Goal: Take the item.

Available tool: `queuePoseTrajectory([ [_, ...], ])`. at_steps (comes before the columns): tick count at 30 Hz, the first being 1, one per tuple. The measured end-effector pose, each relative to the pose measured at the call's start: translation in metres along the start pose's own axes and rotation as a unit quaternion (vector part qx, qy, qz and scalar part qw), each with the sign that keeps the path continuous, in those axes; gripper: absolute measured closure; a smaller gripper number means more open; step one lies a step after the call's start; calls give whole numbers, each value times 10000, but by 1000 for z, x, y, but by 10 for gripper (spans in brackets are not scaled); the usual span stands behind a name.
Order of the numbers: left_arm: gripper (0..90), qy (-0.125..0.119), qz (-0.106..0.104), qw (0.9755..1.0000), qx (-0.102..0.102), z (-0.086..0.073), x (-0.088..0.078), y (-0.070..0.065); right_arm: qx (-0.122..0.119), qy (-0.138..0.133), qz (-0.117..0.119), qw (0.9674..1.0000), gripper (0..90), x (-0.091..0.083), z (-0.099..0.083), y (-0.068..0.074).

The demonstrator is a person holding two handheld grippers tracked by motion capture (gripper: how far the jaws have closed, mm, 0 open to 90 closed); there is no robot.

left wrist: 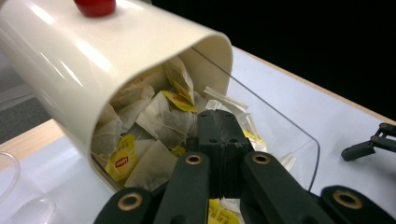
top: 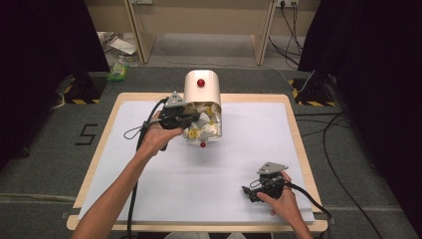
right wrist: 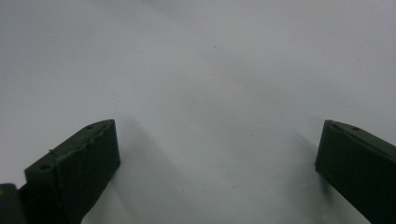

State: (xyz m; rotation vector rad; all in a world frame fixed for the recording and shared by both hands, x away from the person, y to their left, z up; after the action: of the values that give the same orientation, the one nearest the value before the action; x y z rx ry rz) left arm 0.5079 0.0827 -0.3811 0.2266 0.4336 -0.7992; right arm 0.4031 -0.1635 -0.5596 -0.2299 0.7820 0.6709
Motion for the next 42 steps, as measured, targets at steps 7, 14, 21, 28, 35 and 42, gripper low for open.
queuePoseTrajectory([
  [7,894,-155,-4,9999,-32,10,-12,4,-2,-1,0,10000,4,0,0,0],
  [14,894,-306,-83,9993,-200,15,-22,10,-1,0,0,10000,4,0,0,0],
  [21,895,-449,-145,9983,-338,24,-35,18,2,0,2,10000,4,0,0,0],
  [28,895,-572,-87,9973,-441,35,-52,31,2,-1,2,10000,4,0,0,0],
  [35,894,-695,32,9962,-531,44,-67,47,2,2,4,10000,4,0,0,0],
  [42,894,-754,284,9946,-649,41,-72,66,-4,-4,-1,10000,4,0,0,0],
])
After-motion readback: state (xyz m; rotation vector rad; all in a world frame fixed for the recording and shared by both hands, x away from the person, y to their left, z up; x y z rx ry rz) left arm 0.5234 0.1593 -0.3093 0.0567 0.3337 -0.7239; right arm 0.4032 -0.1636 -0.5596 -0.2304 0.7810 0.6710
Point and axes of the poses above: each handheld gripper's, and its own axes: x roughly forward along the jaws, z roughly out of its top, y roughly to its left, the point moved 8 cm from there along x, roughly forward along the jaws, and after that the axes turned 5 degrees about x, right-handed, at the moved point
